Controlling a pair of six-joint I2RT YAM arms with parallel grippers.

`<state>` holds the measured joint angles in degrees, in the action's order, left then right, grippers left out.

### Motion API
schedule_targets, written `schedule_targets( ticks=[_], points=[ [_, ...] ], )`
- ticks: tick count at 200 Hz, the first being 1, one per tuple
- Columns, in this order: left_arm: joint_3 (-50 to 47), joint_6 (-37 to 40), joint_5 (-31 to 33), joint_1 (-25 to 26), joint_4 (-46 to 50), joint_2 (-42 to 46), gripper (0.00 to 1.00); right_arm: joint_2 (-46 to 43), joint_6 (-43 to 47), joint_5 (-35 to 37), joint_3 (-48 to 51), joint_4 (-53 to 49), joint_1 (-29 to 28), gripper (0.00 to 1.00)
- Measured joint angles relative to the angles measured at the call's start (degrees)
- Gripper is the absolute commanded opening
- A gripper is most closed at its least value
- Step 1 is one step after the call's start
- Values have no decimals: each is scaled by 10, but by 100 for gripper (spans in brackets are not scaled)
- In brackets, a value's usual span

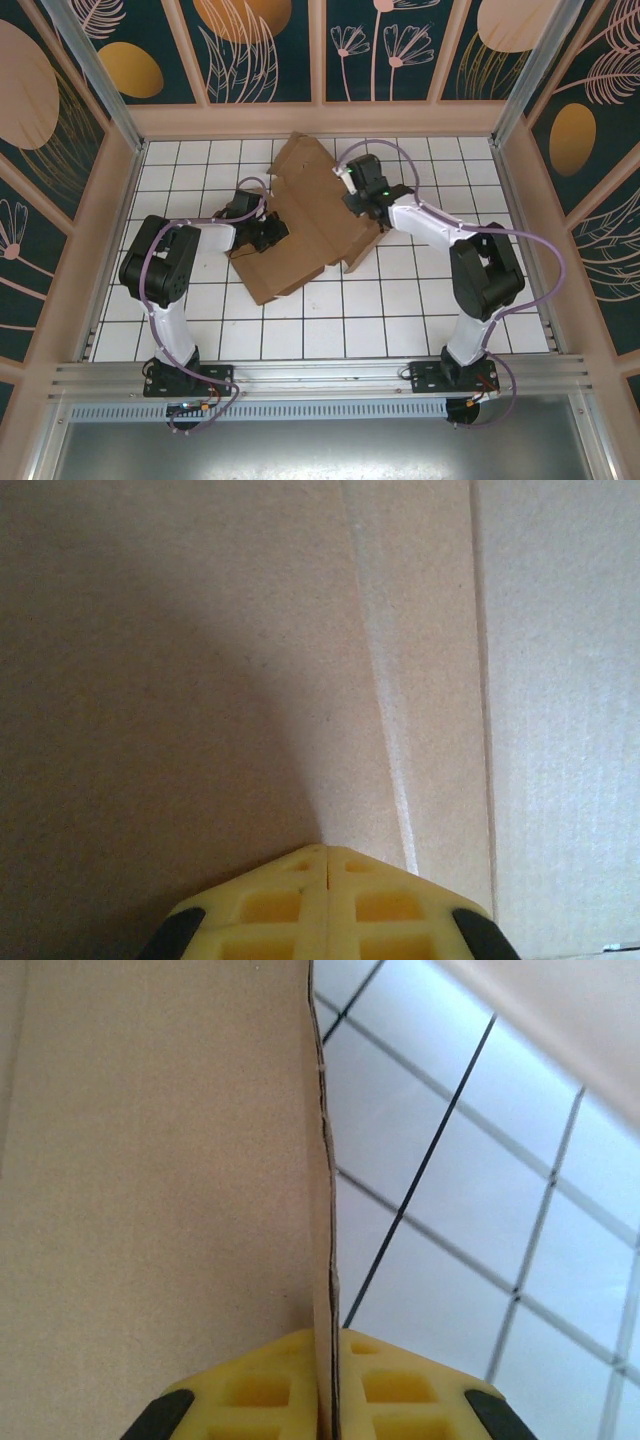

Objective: Fold the paper box

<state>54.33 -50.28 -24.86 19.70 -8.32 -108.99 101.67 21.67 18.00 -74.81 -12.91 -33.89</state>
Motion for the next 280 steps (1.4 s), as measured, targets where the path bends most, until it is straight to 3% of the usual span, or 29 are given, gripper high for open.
schedule_targets(
  ticks=[18,47,85,126,173,231,280],
  points=[
    [9,0,0,3,30,9,0,1,45,52,-13,5,-36,10],
    [58,4,2,2,83,56,13,1,109,108,-14,21,-60,10],
    [166,-1,-25,-14,104,107,45,1,167,141,-11,62,-64,10],
    [274,-3,-59,-15,121,81,54,1,201,155,-1,94,-71,10],
    [372,-6,-75,-15,172,-25,62,1,221,156,7,121,-78,10],
    [469,-7,-77,-15,219,-81,59,-5,240,156,33,150,-87,10],
    [484,-15,-79,-15,220,-90,38,-13,248,156,45,170,-89,10]
  ],
)
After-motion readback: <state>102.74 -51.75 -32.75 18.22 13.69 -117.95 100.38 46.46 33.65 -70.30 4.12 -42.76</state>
